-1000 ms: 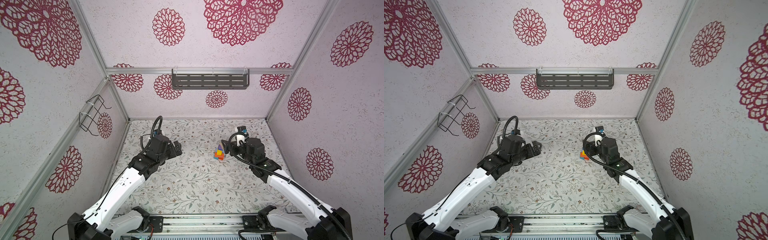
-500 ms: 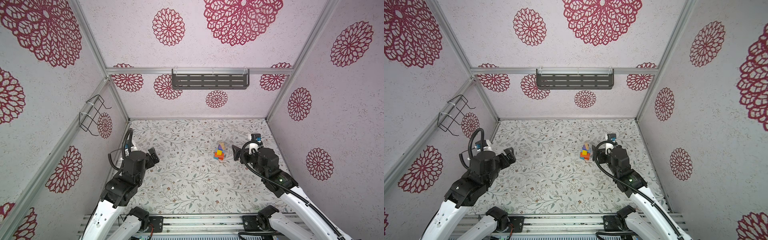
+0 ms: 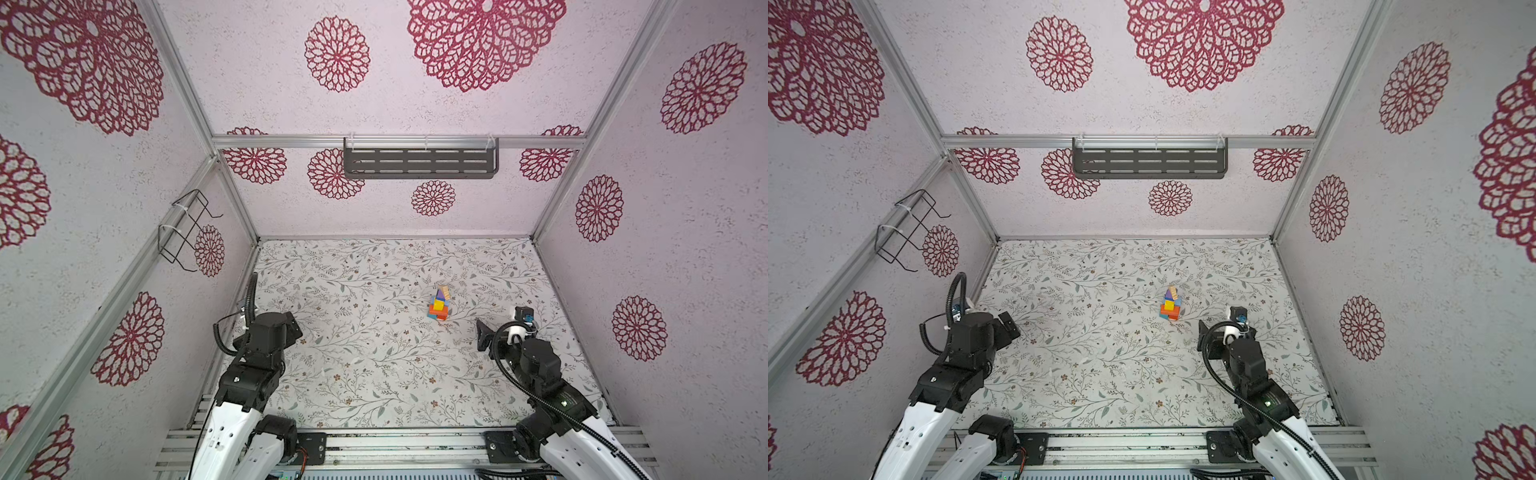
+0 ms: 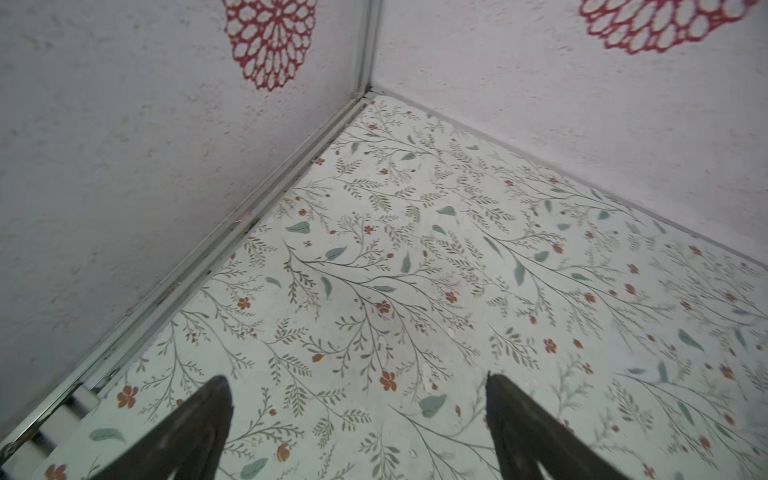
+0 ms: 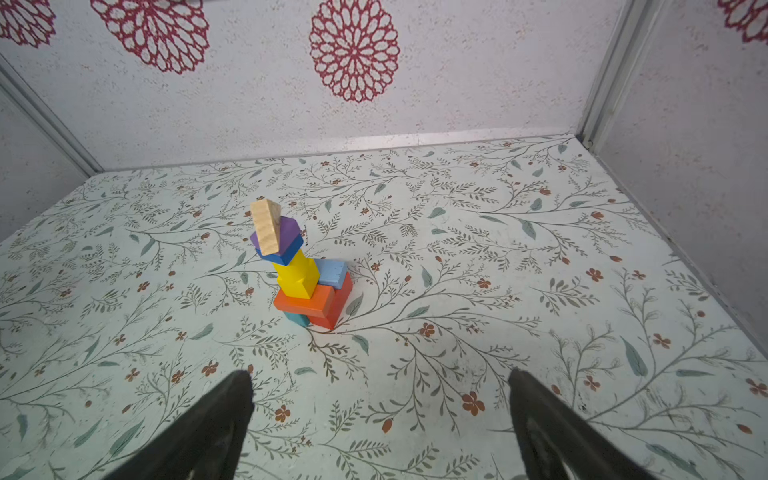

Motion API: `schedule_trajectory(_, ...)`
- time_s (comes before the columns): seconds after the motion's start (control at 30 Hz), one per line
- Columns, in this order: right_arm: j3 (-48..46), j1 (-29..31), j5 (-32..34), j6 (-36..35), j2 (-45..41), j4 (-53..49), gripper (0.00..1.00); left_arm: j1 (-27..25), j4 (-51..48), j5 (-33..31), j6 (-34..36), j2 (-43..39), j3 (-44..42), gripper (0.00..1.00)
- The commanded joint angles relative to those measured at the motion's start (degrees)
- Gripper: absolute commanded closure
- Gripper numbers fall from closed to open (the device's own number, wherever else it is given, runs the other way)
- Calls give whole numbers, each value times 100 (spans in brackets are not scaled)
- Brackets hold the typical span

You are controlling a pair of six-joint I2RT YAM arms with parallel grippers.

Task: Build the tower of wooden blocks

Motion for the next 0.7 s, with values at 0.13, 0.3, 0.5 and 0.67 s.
schedule_trajectory(0.13, -869, -22, 525, -119, -145, 2024, 1, 882, 2327, 456, 681, 1132, -685, 3)
schedule_trajectory(0.3, -1119, -26, 896, -282, 992, 3308, 1, 1427, 3012, 656, 948, 2361, -524, 3)
schedule_trajectory(0.5, -1152, -211, 1655, -967, 1830, 4427, 1, 1561, 4602, 221, 1543, 2760, -949, 3)
schedule_trajectory(0.67, -1076, -699, 1684, -969, 2462, 5052, 1, 1814, 5328, 910, 1650, 3401, -925, 3)
